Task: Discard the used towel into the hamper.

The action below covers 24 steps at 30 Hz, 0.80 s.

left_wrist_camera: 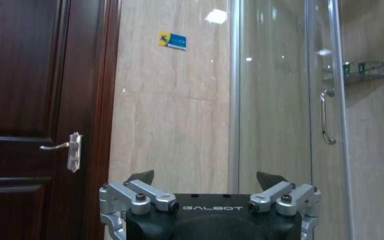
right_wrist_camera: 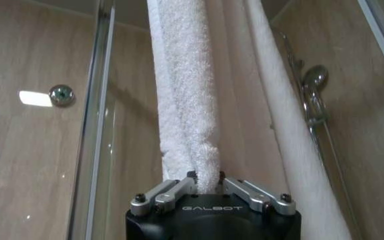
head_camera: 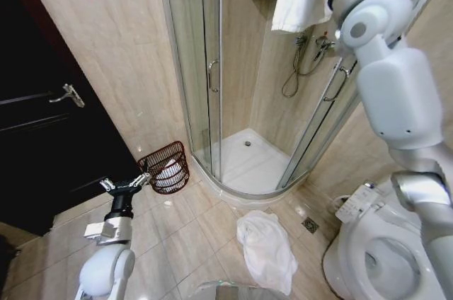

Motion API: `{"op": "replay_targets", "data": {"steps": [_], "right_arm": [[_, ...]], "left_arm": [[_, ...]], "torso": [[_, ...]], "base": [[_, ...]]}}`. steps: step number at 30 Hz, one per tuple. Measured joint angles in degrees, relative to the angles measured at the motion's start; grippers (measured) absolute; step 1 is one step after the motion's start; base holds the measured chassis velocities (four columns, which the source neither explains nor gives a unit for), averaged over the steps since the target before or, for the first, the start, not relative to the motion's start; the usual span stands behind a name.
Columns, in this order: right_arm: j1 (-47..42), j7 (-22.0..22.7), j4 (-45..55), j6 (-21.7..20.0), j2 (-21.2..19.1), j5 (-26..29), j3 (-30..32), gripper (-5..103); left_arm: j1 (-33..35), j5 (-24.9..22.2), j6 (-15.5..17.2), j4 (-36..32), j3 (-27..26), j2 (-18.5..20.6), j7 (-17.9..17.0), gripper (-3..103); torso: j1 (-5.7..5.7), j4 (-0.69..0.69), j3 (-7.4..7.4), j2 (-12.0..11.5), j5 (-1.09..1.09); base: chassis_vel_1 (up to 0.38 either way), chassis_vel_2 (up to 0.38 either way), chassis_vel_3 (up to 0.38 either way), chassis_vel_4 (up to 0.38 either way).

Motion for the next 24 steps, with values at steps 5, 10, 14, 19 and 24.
{"op": "replay_targets", "data": {"steps": [5, 10, 14, 19, 24], "right_arm": [[-5.22, 0.48, 3.71, 0.1, -1.53, 0.22, 1.26, 5], [-12.16, 0.75, 7.49, 0.24, -2.95, 0.22, 3.78, 5], [-17.02, 0.64, 9.82, 0.33, -4.17, 0.19, 5.77, 5], [-21.47, 0.24, 12.34, 0.44, -5.49, 0.13, 7.87, 5], [-26.13, -0.1, 15.21, 0.55, -6.82, 0.0, 10.19, 5]], "left_arm": [[-0.07, -0.22, -0.03, 0.03, -0.07, 0.27, 0.02, 100], [-0.01, -0.23, -0.03, 0.0, 0.01, 0.34, 0.04, 100], [0.14, -0.22, -0.06, 0.0, 0.02, 0.49, 0.06, 100], [0.27, -0.01, -0.2, 0.05, 0.27, 0.47, 0.1, 100], [0.33, 0.27, -0.25, 0.08, 0.84, 0.24, 0.13, 100]], "torso": [[0.0, 0.01, 0.0, 0.0, 0.01], [0.0, 0.01, 0.0, -0.01, 0.01], [0.0, 0.01, 0.0, -0.01, 0.0], [0.01, 0.0, 0.01, -0.01, 0.01], [0.0, 0.01, 0.0, -0.01, -0.01]], "base": [[0.0, 0.0, 0.0, 0.0], [0.0, 0.0, 0.0, 0.0], [0.0, 0.0, 0.0, 0.0], [0.0, 0.0, 0.0, 0.0], [0.0, 0.0, 0.0, 0.0]]}}
